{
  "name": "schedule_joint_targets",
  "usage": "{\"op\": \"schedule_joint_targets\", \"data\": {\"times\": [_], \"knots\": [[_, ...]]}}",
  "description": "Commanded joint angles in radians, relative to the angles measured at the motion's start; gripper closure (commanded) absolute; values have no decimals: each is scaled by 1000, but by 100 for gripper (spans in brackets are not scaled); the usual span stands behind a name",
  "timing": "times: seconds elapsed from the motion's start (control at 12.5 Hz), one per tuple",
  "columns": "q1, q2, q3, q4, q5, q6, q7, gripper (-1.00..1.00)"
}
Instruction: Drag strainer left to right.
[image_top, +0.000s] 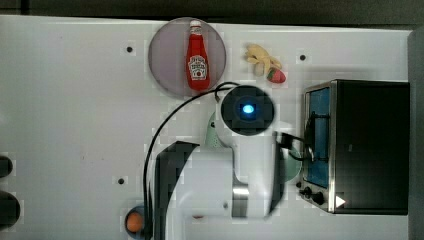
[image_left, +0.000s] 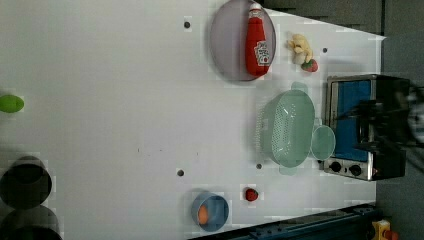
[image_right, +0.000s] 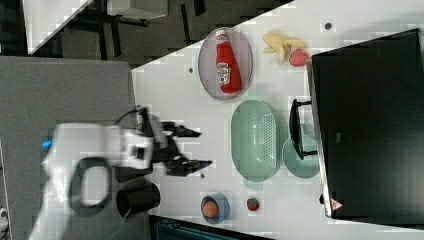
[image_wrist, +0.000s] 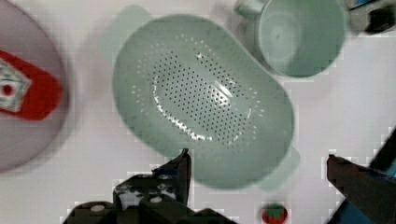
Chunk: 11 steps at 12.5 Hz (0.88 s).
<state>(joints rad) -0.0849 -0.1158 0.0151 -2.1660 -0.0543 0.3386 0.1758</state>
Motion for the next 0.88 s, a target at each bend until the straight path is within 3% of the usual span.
{"op": "schedule_joint_targets", "data": {"times": [0.08,0.4,0.88], "knots": [[-3,-102,-2,126,70,-169,-64,-100],[-3,-153,2,236,59,-347,-159,-100],[-3,-135,2,231,59,-343,-159,-100]]}}
